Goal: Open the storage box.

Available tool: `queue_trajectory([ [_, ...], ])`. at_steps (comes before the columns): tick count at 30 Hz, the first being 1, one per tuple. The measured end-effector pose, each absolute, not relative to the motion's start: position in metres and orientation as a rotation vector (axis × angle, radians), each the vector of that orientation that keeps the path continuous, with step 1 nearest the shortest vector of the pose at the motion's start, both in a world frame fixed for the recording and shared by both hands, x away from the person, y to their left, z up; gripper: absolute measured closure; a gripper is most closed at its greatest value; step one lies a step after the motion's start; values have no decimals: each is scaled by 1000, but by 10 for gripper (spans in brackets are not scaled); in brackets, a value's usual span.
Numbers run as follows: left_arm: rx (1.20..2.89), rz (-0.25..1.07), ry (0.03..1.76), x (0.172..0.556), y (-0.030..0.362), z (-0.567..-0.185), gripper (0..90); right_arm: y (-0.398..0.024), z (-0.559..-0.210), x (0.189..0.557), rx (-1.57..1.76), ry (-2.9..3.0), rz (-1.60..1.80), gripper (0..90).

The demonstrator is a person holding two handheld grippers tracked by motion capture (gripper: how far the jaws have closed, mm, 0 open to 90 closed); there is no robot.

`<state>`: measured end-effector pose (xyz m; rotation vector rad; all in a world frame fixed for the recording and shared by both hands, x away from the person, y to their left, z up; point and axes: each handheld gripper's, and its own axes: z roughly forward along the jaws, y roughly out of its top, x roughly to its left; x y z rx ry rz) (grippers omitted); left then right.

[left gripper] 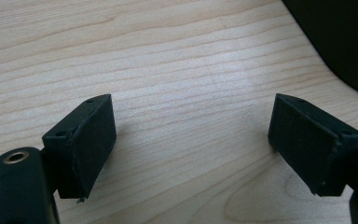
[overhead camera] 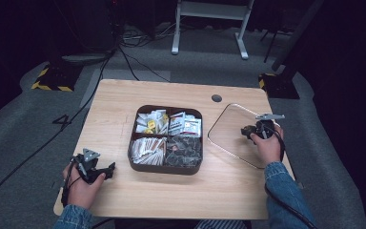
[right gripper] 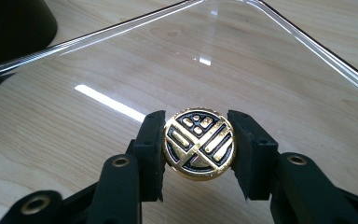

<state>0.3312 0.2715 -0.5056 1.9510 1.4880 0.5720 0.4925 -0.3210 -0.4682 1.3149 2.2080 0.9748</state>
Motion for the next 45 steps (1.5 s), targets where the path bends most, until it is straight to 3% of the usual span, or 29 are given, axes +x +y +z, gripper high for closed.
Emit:
queue_trajectory([
  [26, 1952, 574, 1488, 331, 271, -506, 157, -322, -491, 491, 1343, 2200, 964, 585],
  [35, 1952, 575, 1488, 331, 271, -506, 159, -324, -481, 486, 1311, 2144, 1052, 437],
  [45, 1946, 582, 1484, 330, 272, -505, 195, -322, -464, 461, 1228, 2099, 1182, 420],
])
